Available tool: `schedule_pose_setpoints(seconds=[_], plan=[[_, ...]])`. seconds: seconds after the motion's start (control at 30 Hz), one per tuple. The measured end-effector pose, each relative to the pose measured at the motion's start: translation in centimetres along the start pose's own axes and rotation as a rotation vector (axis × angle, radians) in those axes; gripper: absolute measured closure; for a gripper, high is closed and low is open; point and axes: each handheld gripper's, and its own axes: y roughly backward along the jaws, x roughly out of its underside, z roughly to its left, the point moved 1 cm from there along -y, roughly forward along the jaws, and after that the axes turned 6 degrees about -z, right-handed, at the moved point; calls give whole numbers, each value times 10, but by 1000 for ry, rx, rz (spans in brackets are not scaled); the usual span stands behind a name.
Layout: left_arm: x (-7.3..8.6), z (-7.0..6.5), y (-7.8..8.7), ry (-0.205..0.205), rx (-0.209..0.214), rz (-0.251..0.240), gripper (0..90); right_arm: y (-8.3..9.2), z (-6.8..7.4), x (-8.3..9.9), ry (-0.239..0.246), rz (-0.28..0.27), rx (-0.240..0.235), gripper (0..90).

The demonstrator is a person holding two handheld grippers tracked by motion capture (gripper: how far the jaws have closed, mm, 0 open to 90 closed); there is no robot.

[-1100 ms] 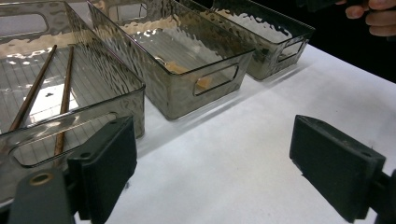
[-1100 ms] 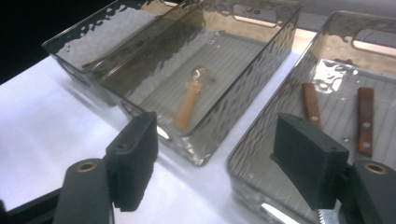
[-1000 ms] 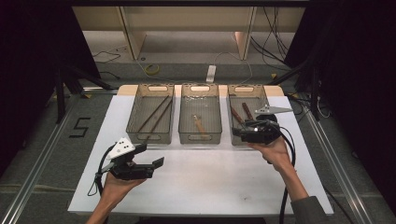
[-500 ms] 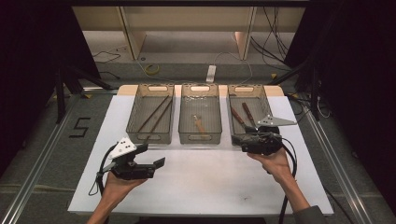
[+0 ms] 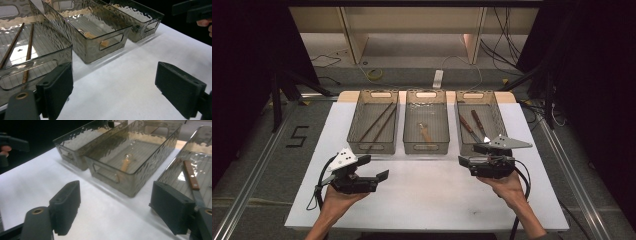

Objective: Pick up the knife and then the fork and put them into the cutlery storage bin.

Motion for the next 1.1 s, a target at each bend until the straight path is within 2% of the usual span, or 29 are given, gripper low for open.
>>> schedule_pose_setpoints(seconds=[0.13,0.27,0.37,0.43,1.1], plan=[[0,-1,0,-1,5,4,142,7,5,7,6,-12,0,231],[0,-1,0,9,10,0,142,13,9,13,24,-23,20,227],[0,0,0,11,13,-1,142,17,11,18,13,-43,16,227],[0,-1,0,11,15,1,142,19,12,20,23,-49,19,222],[0,0,1,27,35,-3,142,29,20,41,21,-41,34,190]])
